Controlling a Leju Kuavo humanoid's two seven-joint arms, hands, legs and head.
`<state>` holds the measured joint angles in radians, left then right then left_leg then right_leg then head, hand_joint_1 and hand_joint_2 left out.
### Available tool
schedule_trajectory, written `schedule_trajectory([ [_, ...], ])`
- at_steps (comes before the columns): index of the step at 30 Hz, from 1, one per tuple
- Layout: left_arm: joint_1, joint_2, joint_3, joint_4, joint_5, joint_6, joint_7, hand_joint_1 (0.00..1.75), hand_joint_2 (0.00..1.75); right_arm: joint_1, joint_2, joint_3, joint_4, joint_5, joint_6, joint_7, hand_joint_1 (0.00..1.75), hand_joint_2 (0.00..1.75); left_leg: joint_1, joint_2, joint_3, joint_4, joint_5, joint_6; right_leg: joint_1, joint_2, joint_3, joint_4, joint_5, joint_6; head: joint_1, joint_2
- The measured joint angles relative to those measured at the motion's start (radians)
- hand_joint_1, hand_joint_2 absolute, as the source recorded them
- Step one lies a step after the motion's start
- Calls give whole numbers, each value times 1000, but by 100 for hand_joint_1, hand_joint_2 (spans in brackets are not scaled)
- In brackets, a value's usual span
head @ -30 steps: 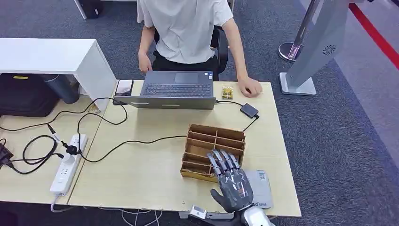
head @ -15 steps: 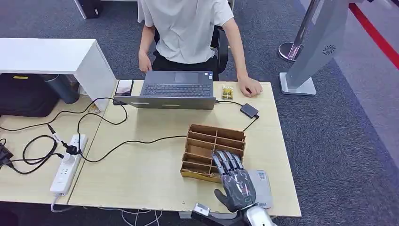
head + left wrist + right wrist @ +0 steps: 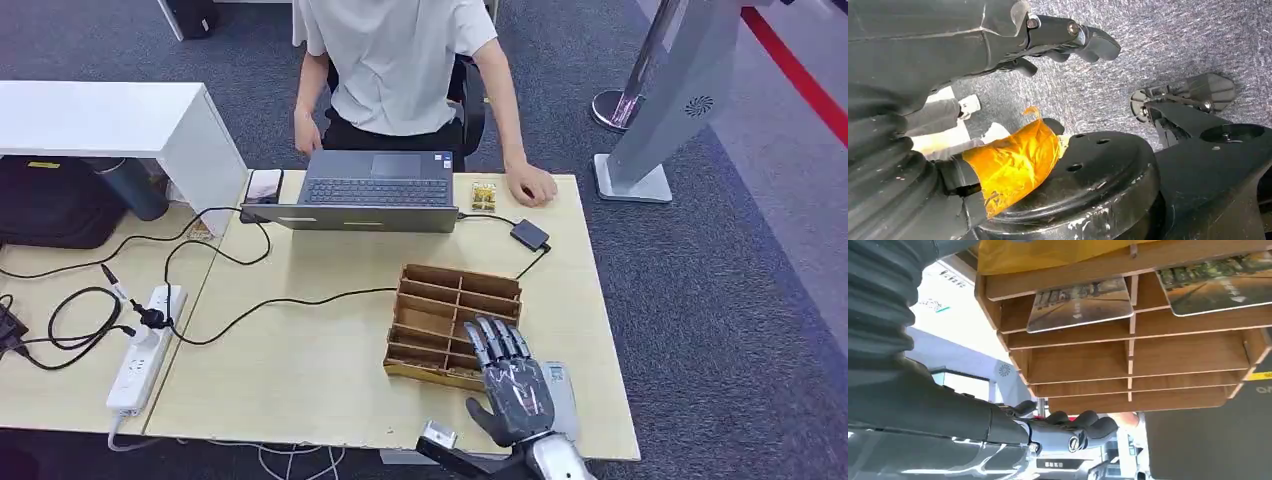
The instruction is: Pass the card to the sensor for recognition and then transmit it.
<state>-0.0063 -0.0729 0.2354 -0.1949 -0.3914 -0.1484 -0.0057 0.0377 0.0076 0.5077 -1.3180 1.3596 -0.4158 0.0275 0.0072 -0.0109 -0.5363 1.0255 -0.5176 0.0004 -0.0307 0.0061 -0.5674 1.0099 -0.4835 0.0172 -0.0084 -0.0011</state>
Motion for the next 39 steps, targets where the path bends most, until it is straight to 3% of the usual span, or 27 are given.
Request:
schedule_trajectory([
  [10,0,0,0,0,-3,0,0,0,175,1,7,-13,22,-8,-6,-1,0,175,0,0,0,0,0,0,0,0,0,0,0,0,0,0],
  [18,0,0,5,0,-5,2,2,0,175,3,20,-10,22,-20,-13,-50,0,175,0,0,0,0,0,0,0,0,0,0,0,0,0,0],
  [28,0,0,9,0,-10,4,2,0,175,3,31,0,18,-33,-10,-59,0,175,0,0,0,0,0,0,0,0,0,0,0,0,0,0],
  [29,0,0,9,0,-11,4,2,0,175,3,31,0,18,-36,-10,-60,175,175,0,0,0,0,0,0,0,0,0,0,0,0,0,0],
  [39,0,-1,20,0,-16,1,2,0,175,3,31,2,33,-108,6,-82,175,175,0,0,0,0,0,0,0,0,0,0,0,0,0,0],
])
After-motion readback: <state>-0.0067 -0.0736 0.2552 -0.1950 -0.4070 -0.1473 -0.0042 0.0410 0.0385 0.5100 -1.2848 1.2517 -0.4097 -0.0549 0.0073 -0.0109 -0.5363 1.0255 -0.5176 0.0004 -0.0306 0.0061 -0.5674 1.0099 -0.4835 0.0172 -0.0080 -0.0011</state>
